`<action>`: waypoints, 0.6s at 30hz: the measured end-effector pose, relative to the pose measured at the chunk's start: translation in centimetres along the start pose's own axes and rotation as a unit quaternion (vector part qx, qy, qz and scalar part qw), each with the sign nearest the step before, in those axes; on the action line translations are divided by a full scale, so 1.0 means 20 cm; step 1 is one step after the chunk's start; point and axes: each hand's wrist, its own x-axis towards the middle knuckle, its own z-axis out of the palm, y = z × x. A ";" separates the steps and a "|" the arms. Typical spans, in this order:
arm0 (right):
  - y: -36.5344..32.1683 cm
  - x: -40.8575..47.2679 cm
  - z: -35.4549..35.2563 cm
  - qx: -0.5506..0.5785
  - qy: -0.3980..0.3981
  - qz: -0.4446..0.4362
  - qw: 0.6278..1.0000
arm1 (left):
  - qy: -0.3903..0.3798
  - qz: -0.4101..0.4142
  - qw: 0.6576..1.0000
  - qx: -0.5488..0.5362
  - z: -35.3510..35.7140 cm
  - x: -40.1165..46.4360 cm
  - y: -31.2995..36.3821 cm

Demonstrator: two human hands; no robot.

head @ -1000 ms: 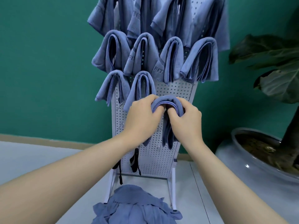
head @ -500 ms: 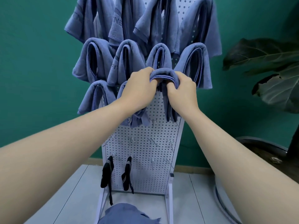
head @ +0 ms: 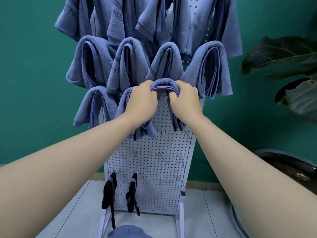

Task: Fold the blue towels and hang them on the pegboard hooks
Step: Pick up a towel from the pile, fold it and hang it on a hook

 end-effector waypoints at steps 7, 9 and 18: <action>0.09 -0.01 0.06 0.001 0.002 0.035 0.999 | -0.013 -0.027 0.998 -0.061 0.14 0.01 -0.06; 0.10 -0.02 0.06 0.001 0.000 0.038 0.999 | -0.007 -0.033 0.996 -0.078 0.17 0.00 -0.07; 0.12 -0.15 0.12 -0.037 0.008 0.067 0.997 | -0.077 -0.044 0.992 -0.089 0.17 -0.17 -0.13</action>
